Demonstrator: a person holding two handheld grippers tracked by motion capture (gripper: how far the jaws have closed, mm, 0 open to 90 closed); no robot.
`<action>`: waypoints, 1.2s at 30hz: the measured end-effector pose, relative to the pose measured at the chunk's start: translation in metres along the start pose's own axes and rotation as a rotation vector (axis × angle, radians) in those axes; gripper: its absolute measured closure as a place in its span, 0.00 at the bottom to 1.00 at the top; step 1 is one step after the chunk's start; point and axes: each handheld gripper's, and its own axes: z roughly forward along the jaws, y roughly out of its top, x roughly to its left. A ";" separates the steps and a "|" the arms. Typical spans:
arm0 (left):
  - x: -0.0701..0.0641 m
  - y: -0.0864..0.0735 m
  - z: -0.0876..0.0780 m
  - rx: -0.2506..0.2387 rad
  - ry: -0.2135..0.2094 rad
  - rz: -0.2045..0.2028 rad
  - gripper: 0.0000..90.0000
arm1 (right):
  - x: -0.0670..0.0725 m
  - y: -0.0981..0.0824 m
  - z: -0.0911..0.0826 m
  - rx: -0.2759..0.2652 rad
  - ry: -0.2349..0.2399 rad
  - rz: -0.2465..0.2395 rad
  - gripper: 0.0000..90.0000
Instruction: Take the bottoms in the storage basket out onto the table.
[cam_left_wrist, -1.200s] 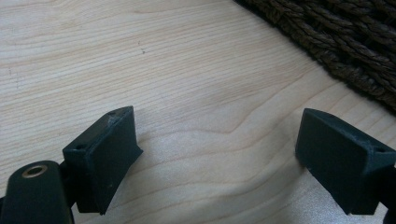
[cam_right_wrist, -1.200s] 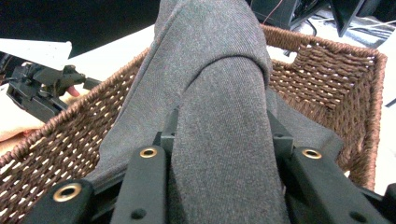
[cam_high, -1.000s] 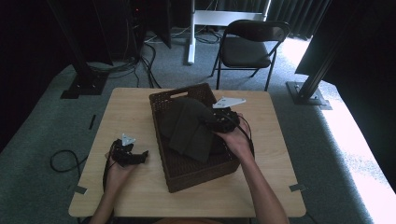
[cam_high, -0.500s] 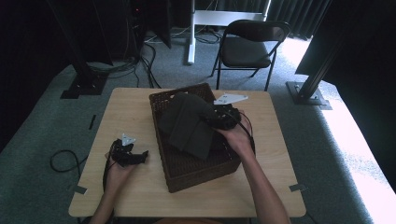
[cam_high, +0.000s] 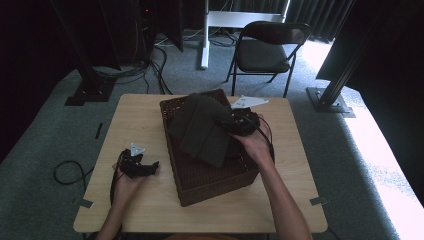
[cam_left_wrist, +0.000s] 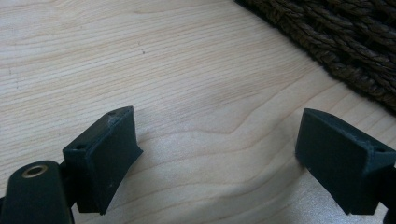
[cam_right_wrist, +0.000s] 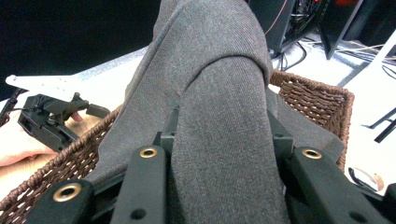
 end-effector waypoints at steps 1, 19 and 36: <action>0.000 0.000 0.000 0.000 0.000 0.000 0.14 | 0.001 0.003 -0.001 -0.004 -0.001 -0.002 0.70; 0.000 0.000 0.000 0.000 0.001 0.002 0.15 | 0.009 0.027 -0.005 -0.032 0.006 -0.035 0.70; 0.000 0.000 0.000 0.000 0.001 0.002 0.15 | 0.011 0.045 -0.011 -0.049 -0.005 -0.060 0.70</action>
